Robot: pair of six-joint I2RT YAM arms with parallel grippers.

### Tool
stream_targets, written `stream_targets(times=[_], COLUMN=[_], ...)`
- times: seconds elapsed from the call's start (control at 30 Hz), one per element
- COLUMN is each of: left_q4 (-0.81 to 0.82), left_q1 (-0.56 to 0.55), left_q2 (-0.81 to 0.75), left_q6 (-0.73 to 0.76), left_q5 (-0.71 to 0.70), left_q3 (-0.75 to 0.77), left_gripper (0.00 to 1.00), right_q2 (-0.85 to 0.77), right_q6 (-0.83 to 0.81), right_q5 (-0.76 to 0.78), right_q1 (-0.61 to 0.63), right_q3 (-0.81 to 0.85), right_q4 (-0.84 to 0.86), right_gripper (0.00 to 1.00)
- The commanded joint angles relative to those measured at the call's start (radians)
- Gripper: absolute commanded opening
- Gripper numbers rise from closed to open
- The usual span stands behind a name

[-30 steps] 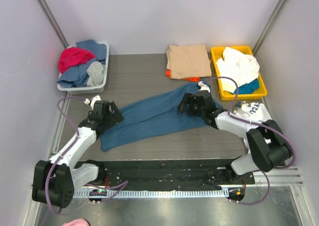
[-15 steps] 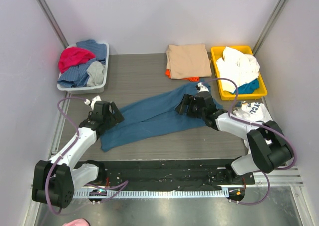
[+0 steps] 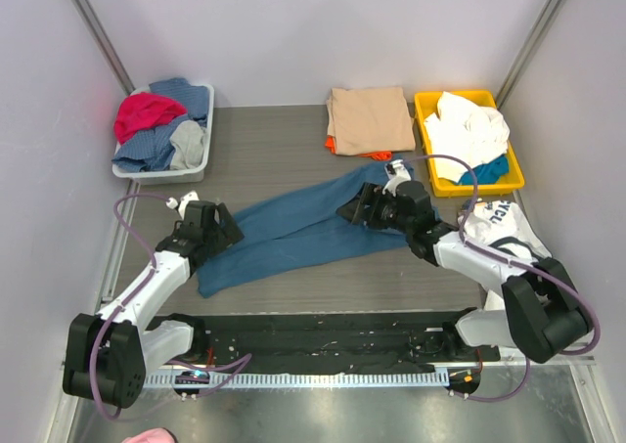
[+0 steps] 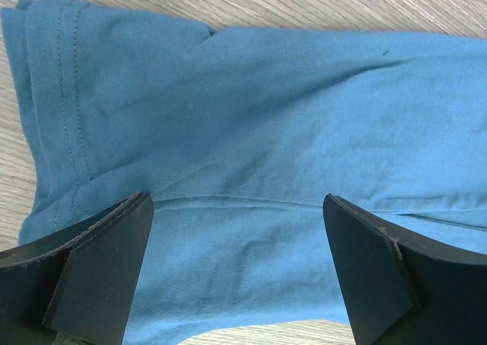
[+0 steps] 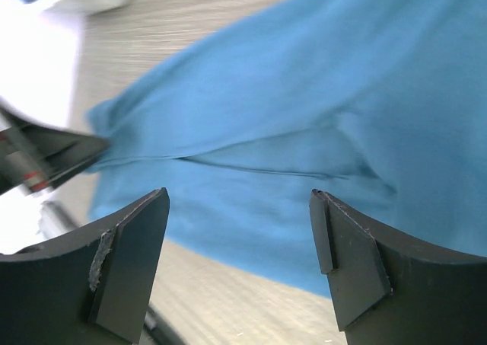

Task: Fold and stack the t-shirts
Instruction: Fold the tshirt

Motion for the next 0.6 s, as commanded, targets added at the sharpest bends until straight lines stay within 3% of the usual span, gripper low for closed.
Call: stream_targets(times=[0.0,0.17,0.43,0.57], left_q4=[0.031,0.039,0.052,0.052], left_q1=[0.002,0.002,0.002,0.002], left_q2=[-0.014,-0.008,-0.001,0.002], left_q6=[-0.014,-0.015,-0.021,-0.018], left_q5=[0.012,0.014,0.026,0.028], left_q3=[-0.005,-0.008,-0.014,-0.014], left_gripper=[1.0,1.0,1.0,1.0], right_q2=[-0.097,-0.185,-0.171,-0.124], right_q6=[0.023,0.002,-0.11,-0.078], right_q5=[-0.12,-0.119,0.306,0.326], right_q1=[0.005,0.005,0.004,0.005], right_q3=[0.04,0.075,0.169,0.154], right_q4=[0.047,-0.051,-0.448,-0.504], right_gripper=[0.83,0.84,0.84,0.84])
